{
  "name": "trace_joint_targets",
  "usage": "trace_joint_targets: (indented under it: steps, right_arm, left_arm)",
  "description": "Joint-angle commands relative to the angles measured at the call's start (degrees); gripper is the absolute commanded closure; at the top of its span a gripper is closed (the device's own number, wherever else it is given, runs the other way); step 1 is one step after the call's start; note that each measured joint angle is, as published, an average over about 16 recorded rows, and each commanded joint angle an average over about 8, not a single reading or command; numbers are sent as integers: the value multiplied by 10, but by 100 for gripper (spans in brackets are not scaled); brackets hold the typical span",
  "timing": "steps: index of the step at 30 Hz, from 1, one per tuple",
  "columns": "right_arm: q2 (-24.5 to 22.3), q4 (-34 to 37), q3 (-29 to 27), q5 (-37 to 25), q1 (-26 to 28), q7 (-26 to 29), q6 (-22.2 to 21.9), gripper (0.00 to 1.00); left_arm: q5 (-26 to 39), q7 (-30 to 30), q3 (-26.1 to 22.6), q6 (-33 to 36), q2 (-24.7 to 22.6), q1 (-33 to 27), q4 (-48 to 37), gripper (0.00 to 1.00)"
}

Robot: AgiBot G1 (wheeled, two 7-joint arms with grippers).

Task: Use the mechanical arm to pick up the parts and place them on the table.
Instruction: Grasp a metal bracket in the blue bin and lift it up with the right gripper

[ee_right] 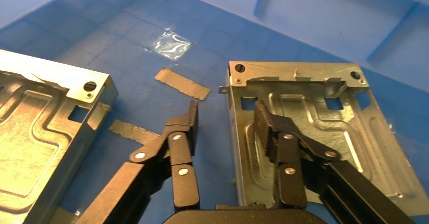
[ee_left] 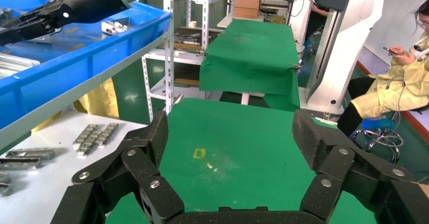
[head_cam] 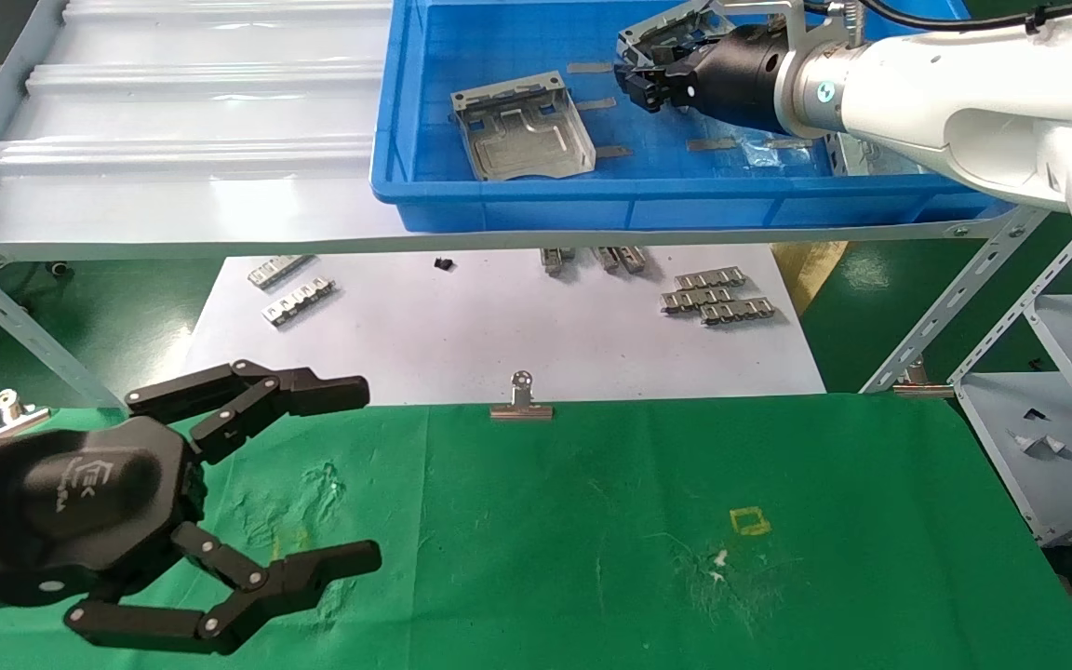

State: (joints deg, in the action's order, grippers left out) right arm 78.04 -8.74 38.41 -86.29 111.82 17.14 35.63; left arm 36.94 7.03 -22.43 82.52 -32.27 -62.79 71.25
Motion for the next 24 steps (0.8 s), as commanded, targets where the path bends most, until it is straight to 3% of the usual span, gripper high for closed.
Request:
trace_joint_targets:
  steps: [1, 17, 24]
  right_arm:
    - [0, -3, 6, 0, -1, 6, -4, 100]
    - [-4, -6, 40, 6, 9, 20, -4, 100]
    - [-15, -7, 36, 24, 38, 0, 23, 100]
  left_arm:
    - [0, 0, 0, 0, 0, 0, 0, 0]
    - [0, 0, 0, 0, 0, 0, 0, 0]
    - [0, 0, 0, 0, 0, 0, 0, 0]
